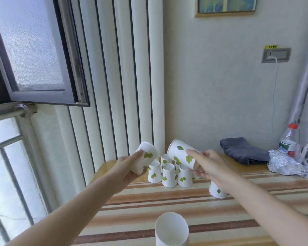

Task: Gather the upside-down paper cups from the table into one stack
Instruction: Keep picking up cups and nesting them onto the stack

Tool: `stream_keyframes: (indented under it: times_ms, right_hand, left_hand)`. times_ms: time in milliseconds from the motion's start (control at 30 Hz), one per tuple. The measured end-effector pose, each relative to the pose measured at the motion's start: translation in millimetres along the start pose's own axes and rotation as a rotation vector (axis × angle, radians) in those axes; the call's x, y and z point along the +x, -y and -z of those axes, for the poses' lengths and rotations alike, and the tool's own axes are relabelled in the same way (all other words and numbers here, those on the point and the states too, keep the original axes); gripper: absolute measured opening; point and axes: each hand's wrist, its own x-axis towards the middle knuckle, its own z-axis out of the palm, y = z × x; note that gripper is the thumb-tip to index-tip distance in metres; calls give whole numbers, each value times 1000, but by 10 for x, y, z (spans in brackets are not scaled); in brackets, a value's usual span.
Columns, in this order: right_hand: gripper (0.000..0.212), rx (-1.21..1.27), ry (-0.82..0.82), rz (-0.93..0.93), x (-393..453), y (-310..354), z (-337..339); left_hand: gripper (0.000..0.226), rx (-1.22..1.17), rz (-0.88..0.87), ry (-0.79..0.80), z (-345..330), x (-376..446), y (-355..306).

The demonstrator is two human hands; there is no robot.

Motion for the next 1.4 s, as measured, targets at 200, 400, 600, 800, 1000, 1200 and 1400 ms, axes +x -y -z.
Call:
stream_keyframes:
  times_ms: [200,400,600,800,1000,1200,1400]
  right_hand:
    - [68,79,86,5,-687,27,-100]
    - [82,-68,193,102,-1113,41,-45]
    - [93,-155,79,116,-1249,-80,99]
    - [80,-102,-72,154,-1285,-219,325]
    - [85,-27,-60,262,-1299,-155,234]
    - [84,-212,75,369,-1329,-246,-172]
    - [93,-337,206,332,-1319,-583,-372]
  left_hand:
    - [57,17,-62,180,-299,-697,62]
    - [50,250,-126,322,-344,-1040,-5]
    - [70,530,-288,240,-383,-1187,249]
    - [76,716,-387,287,-367,-1192,578]
    - [94,777,-349,335,-293,-1178,774]
    - [107,659,-264,291,-84,-1215,754]
    - [100,618,-237,230,133,-1236,659]
